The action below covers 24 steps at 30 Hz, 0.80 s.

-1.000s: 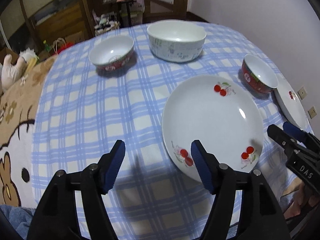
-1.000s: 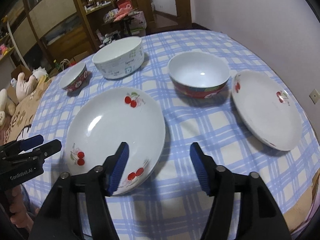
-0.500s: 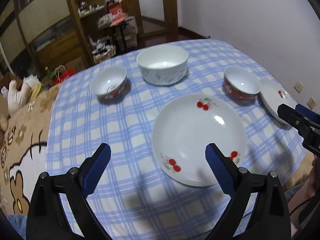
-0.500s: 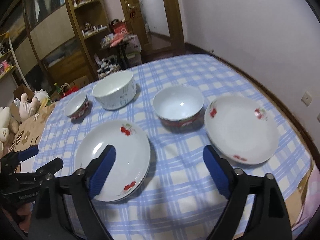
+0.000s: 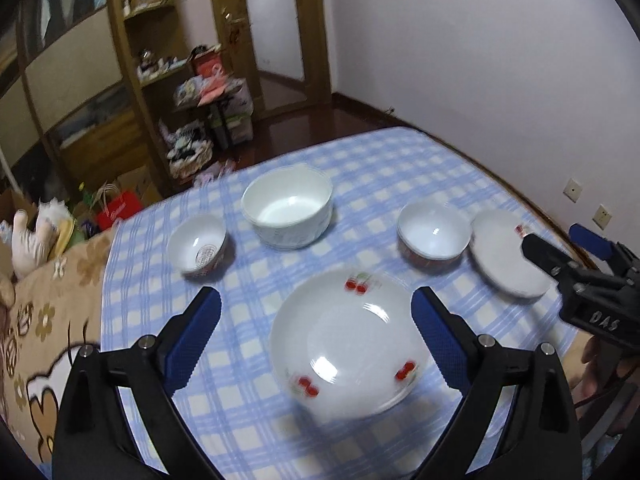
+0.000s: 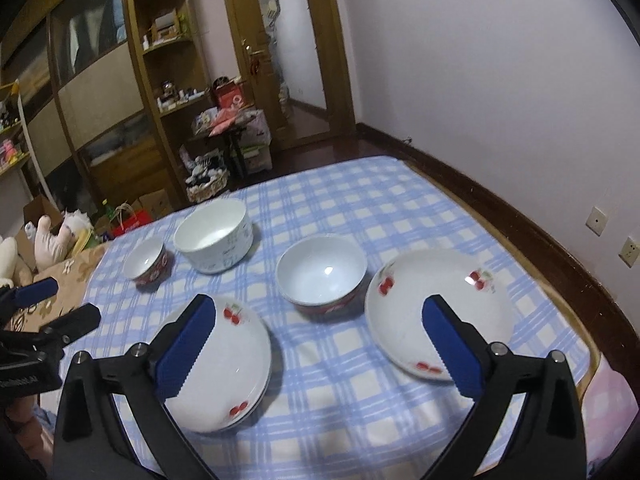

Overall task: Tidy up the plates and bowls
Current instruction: 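Move both grippers toward the loose white cherry-print plate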

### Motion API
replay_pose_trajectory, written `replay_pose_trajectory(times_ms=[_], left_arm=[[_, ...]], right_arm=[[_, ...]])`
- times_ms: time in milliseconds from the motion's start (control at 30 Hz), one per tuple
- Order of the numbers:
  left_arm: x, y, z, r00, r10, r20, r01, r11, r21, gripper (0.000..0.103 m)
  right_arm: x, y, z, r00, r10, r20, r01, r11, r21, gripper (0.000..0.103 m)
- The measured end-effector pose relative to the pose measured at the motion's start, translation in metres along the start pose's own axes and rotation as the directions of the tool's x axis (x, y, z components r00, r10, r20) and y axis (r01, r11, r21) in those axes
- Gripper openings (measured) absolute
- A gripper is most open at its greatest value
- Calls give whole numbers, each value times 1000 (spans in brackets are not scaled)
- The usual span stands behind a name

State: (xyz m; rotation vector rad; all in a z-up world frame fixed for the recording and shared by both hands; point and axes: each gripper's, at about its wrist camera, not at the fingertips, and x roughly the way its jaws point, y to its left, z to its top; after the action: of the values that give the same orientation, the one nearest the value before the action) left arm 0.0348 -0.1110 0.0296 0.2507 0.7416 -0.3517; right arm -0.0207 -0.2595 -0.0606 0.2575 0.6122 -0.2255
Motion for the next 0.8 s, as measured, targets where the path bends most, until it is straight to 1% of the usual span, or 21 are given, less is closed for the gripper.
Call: replay_pose_trajectory(times_ms=[67, 200, 267, 333, 433, 600, 667, 800], left_arm=[[-3, -9, 15, 1000, -7, 24, 6, 1000, 10, 95], [2, -26, 40, 998, -47, 33, 46, 999, 14, 95], [8, -39, 52, 997, -70, 36, 69, 997, 43, 95], [14, -52, 63, 995, -90, 37, 88, 994, 66, 95], [23, -67, 73, 991, -129, 35, 126, 989, 74, 95], [49, -91, 81, 986, -164, 6, 163, 984, 75, 95], [62, -98, 79, 982, -186, -18, 187, 981, 49, 95], [79, -109, 67, 980, -196, -44, 197, 980, 15, 95]], right_arm=[[-1, -7, 6, 1000, -21, 16, 21, 1000, -4, 103], [-1, -22, 18, 999, -27, 33, 26, 1000, 15, 103], [-1, -31, 25, 998, -37, 43, 36, 999, 23, 103], [1, -42, 32, 999, -37, 38, 35, 999, 35, 103], [3, -55, 37, 999, -38, 24, 37, 998, 57, 103], [15, -76, 41, 998, -61, 2, 60, 995, 78, 103], [22, -85, 41, 998, -63, -9, 64, 994, 88, 103], [33, -99, 41, 997, -79, -20, 81, 992, 99, 103]])
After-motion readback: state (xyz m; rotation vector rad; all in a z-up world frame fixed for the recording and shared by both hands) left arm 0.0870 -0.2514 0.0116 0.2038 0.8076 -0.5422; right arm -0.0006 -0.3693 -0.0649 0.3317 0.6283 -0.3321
